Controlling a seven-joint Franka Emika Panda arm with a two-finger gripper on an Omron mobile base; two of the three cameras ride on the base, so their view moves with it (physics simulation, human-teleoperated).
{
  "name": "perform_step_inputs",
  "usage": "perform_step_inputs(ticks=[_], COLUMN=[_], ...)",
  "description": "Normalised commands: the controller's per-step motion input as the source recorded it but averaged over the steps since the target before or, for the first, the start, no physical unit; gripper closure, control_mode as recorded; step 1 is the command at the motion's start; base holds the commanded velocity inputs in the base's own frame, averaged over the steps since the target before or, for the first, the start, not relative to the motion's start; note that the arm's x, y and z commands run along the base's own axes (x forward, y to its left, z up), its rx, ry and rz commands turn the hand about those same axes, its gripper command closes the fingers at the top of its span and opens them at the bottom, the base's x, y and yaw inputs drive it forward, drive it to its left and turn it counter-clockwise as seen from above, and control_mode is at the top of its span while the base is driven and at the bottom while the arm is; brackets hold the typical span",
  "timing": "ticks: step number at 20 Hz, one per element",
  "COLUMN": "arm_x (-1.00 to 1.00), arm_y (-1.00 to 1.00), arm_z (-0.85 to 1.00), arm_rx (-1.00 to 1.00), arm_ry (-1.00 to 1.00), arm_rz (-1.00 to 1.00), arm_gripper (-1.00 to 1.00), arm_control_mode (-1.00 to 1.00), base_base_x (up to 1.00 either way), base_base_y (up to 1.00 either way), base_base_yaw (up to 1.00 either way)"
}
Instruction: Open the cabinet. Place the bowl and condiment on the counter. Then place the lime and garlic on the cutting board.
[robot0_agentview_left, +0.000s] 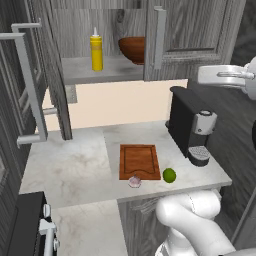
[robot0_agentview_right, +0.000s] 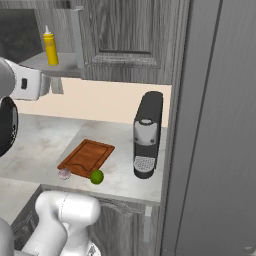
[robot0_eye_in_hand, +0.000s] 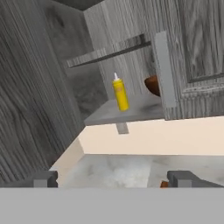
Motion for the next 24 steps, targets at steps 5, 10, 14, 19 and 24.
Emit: perform_step_inputs(ticks=[5,10,14,19,24], arm_x=[0.0,0.0,0.0,0.15,0.43], arm_y=[-0.12,-0.2,-0.18,-0.15,-0.08], arm_z=[0.03,0.03,0.06,0.07,0.06], arm_rx=[-0.04,-0.07,-0.05,0.0,0.0], arm_ry=[0.0,0.0,0.01,0.04,0.07], arm_rz=[-0.15,-0.14,-0.11,-0.05,0.0], arm_gripper=[-1.0,-1.0,-1.0,-1.0,-1.0], arm_control_mode=[-1.0,-1.0,-1.0,-1.0,-1.0], base_base_x=[0.0,0.0,0.0,0.0,0.0], base_base_y=[0.0,0.0,0.0,0.0,0.0], base_base_yaw=[0.0,0.0,0.0,0.0,0.0])
